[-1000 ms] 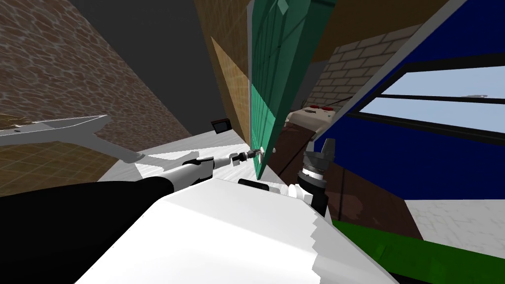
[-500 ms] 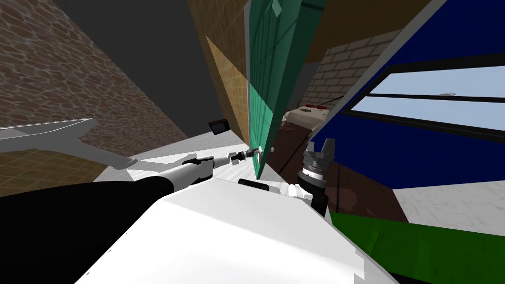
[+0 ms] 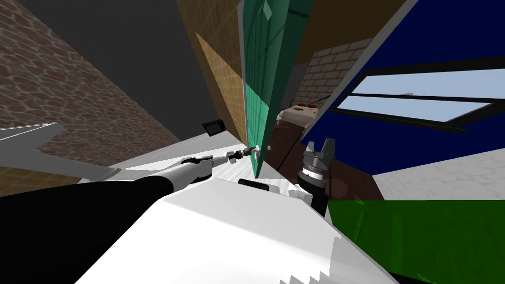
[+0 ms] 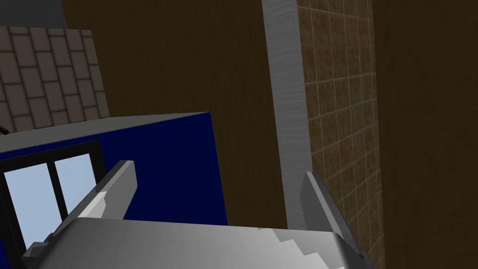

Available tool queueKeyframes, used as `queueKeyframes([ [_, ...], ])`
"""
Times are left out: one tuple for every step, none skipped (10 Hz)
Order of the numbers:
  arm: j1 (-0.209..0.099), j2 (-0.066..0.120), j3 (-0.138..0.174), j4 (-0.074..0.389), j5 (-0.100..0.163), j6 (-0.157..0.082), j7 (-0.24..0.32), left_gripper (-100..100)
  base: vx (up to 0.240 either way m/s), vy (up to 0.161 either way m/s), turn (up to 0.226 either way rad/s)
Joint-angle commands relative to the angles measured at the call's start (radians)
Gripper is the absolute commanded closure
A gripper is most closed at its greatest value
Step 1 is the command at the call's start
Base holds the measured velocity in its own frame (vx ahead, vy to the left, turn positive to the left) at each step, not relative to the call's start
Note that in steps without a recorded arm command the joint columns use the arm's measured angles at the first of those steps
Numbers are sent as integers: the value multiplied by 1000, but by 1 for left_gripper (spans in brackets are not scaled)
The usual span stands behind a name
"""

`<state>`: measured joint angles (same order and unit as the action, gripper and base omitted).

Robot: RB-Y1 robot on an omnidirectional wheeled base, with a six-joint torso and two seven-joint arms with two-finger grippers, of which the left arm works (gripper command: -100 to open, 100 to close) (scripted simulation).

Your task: Pull the door open

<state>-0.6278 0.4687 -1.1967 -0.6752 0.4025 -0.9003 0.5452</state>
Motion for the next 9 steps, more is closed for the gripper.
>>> queueKeyframes([
  [-14, 14, 6, 28, 13, -12, 11, 100, -70, 47, -317],
  [-14, 14, 6, 28, 13, -12, 11, 100, -50, 40, -129],
  [-17, 19, 5, 46, 18, -25, 18, 100, -39, 12, -176],
  [-17, 19, 5, 46, 18, -25, 18, 100, -28, 5, -95],
  [-18, 21, 4, 53, 20, -31, 21, 100, -19, -2, -94],
  [-19, 23, 4, 61, 22, -37, 24, 100, -20, -6, -125],
  [-19, 23, 4, 61, 22, -37, 24, 100, -14, -5, -53],
  [-23, 29, 3, 83, 29, -54, 33, 100, -30, -20, -239],
  [-25, 33, 2, 96, 32, -64, 38, 100, -43, -24, -348],
])
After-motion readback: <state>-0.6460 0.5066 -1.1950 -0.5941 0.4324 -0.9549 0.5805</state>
